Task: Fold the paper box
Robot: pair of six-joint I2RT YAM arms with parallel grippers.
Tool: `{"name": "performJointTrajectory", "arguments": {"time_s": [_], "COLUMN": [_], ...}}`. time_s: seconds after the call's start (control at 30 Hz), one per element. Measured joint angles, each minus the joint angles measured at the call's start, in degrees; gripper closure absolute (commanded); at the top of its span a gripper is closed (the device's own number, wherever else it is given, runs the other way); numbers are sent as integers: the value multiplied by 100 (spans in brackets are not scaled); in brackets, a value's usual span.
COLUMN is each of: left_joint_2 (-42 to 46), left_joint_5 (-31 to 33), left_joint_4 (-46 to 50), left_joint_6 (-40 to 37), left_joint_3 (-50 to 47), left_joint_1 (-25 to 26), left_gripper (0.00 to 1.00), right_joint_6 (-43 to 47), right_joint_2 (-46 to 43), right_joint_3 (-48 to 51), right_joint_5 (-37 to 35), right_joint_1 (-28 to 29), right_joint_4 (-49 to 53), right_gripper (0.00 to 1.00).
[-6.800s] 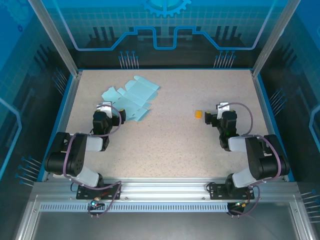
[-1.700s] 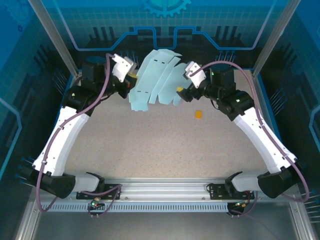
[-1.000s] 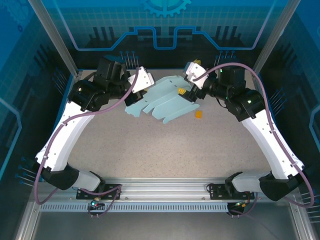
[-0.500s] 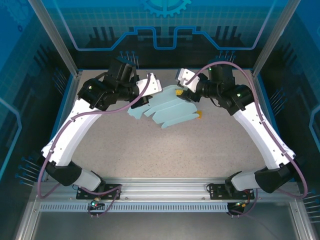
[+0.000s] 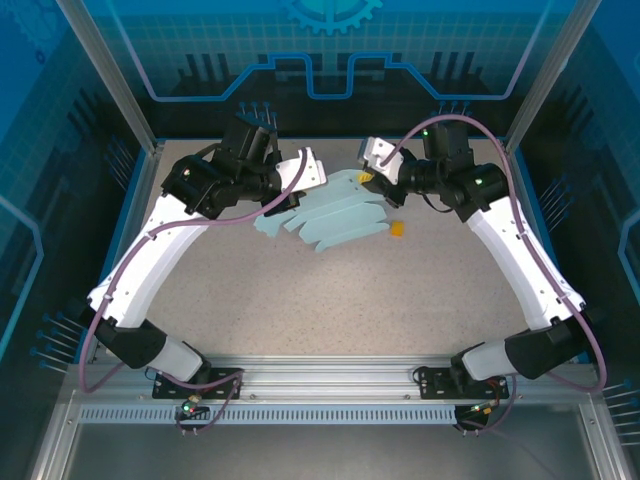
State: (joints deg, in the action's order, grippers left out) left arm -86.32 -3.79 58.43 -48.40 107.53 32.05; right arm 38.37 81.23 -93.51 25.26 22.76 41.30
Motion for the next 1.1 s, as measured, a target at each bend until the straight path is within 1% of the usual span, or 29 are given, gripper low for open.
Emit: {"name": "performJointTrajectory", "arguments": {"time_s": [0.07, 0.17, 0.2, 0.23, 0.33, 0.4, 0.47, 0.63, 0.67, 0.7, 0.73, 0.87, 1.0, 1.1], "left_joint_2": [0, 0, 0, 0, 85, 310, 616, 1379, 1547, 1725, 1902, 2531, 2848, 2957], "left_joint_5": [0, -4, -7, -4, -4, -35, -188, -662, -732, -802, -852, -1010, -1167, -1355], "left_joint_4": [0, -20, -46, -81, -396, -778, -1202, -2238, -2461, -2695, -2896, -3620, -4183, -4522], "left_joint_6": [0, 52, 81, 133, 341, 557, 815, 1679, 1845, 2013, 2177, 2850, 3480, 3814], "left_joint_3": [0, 0, 0, 0, -186, -636, -1189, -2330, -2559, -2804, -3049, -3991, -4579, -4841], "left_joint_1": [0, 0, 0, 0, -4, -46, -164, -651, -730, -796, -852, -1154, -1427, -1539], "left_gripper": [95, 86, 80, 71, 48, 40, 37, 34, 32, 26, 24, 23, 20, 15], "right_joint_6": [4, 4, 0, -24, -151, -275, -446, -1106, -1272, -1432, -1563, -2092, -2409, -2559], "right_joint_2": [11, 11, 11, 11, -9, -81, -195, -568, -662, -745, -815, -1029, -1086, -1113], "right_joint_3": [-4, -4, -4, -4, 11, 96, 216, 614, 732, 837, 925, 1145, 1163, 1189], "right_joint_5": [92, 201, 234, 273, 389, 444, 518, 675, 704, 737, 761, 852, 977, 1071], "right_joint_1": [-33, -85, -114, -157, -321, -428, -540, -802, -837, -866, -887, -953, -1010, -1025], "right_joint_4": [39, 79, 76, 81, 66, 31, -17, -249, -317, -352, -387, -501, -575, -632], "right_gripper": [100, 100, 100, 100, 100, 100, 100, 100, 100, 100, 100, 100, 100, 100]}}
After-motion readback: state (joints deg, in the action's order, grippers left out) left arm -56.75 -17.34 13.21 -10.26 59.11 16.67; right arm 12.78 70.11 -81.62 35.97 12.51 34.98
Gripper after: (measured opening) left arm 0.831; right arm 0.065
